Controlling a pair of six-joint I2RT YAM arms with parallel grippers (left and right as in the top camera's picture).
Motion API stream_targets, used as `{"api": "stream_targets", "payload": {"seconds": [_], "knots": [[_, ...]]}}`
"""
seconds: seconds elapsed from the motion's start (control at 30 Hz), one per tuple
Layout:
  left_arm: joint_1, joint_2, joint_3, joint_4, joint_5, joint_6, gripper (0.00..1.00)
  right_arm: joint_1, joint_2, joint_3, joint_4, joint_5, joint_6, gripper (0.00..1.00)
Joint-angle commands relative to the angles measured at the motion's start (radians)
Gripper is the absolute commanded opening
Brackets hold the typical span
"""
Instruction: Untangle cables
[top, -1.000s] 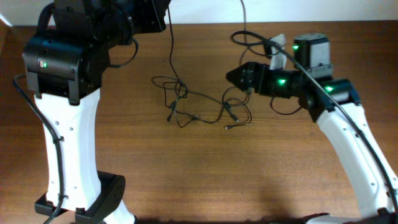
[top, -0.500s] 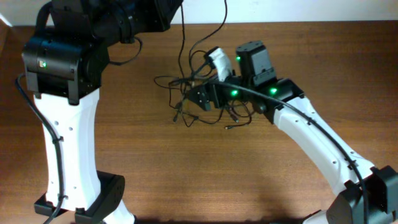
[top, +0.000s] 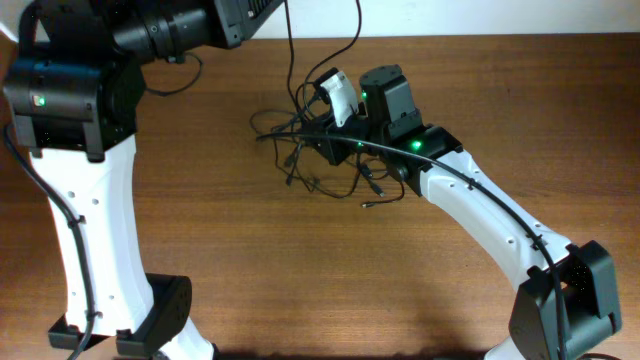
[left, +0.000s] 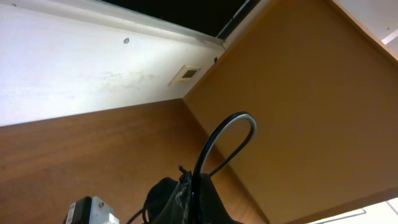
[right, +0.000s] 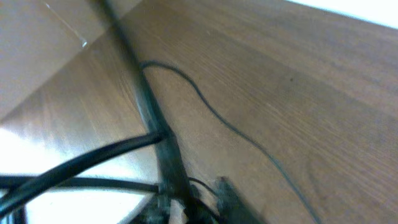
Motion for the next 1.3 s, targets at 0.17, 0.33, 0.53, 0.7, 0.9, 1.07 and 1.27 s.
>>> {"api": "stream_targets", "payload": {"seconds": [0.17,0.33,0.53,0.7,0.9,1.07,1.27], "knots": [[0.084,-0.016,0.002,0.094,-0.016,-0.009,0.00,0.004,0.011,0.002,-0.192,0.222,0.218,0.04],[0.122,-0.017,0.002,0.153,-0.016,-0.027,0.00,0.004,0.024,0.000,-0.284,0.241,0.220,0.04],[0.211,-0.017,0.002,0.166,-0.016,-0.028,0.00,0.003,0.071,-0.002,-0.348,0.271,0.220,0.04],[0.288,-0.017,0.002,0.180,-0.016,-0.028,0.00,0.003,0.094,-0.005,-0.379,0.271,0.219,0.04],[0.347,-0.017,0.002,0.181,-0.016,-0.027,0.00,0.003,0.094,-0.005,-0.414,0.271,0.219,0.15],[0.348,-0.017,0.002,0.180,-0.017,-0.027,0.00,0.003,0.094,-0.005,-0.416,0.271,0.219,0.39],[0.348,-0.017,0.002,0.179,-0.016,-0.027,0.00,0.003,0.094,-0.005,-0.415,0.271,0.219,0.04]]}}
